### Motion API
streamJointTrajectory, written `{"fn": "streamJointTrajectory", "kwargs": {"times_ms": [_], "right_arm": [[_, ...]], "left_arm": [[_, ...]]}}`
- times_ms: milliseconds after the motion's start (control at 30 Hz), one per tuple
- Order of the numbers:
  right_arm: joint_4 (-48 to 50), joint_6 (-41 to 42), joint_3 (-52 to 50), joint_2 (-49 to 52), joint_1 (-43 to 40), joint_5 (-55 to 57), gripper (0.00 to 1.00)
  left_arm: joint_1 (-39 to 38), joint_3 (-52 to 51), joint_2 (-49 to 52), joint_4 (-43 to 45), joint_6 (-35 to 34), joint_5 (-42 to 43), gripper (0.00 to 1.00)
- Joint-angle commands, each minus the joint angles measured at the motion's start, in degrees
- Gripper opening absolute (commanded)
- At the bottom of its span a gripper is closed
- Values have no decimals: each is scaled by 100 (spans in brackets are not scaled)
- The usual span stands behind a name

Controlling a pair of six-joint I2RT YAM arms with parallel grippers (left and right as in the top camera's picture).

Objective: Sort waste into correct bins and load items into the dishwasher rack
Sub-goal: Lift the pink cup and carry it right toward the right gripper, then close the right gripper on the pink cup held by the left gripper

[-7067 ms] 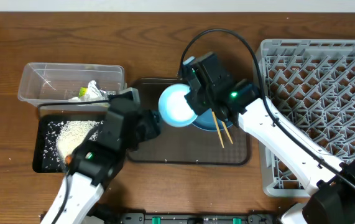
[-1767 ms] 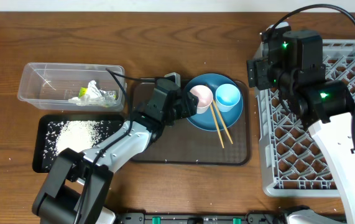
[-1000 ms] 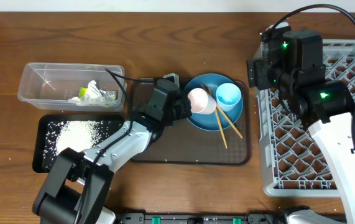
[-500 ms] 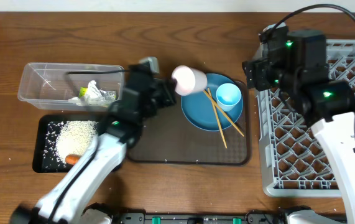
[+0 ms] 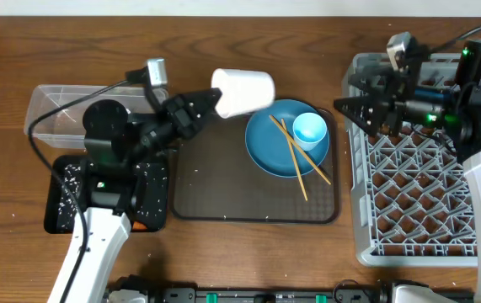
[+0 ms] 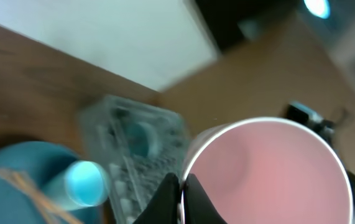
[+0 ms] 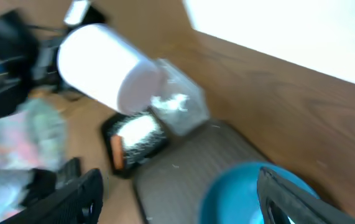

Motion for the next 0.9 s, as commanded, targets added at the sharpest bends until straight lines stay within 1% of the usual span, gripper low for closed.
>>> {"fn": "streamJointTrajectory", "kwargs": {"times_ms": [0, 33, 100, 400, 600, 733, 867], "right_arm": [[0, -461, 46, 22, 120, -949, 78], [2, -507, 46, 28, 173, -973, 78], [46, -538, 46, 35, 280, -1005, 78], [236, -601, 46, 39, 721, -1001, 79], [323, -691, 46, 39, 1058, -1001, 82], [380, -691, 46, 39, 1200, -999, 84], [431, -691, 46, 39, 1305, -999, 83]], "left_arm": [[-120, 81, 212, 654, -905, 1163, 6], [-195, 81, 282, 931, -1064, 1215, 6], [-321, 81, 365, 1182, -1143, 1213, 6], [-715, 81, 505, 1290, -1152, 990, 6], [-752, 81, 503, 1735, -1241, 986, 6], [-752, 81, 503, 1742, -1241, 990, 6], [-752, 81, 503, 1742, -1244, 988, 6]]}}
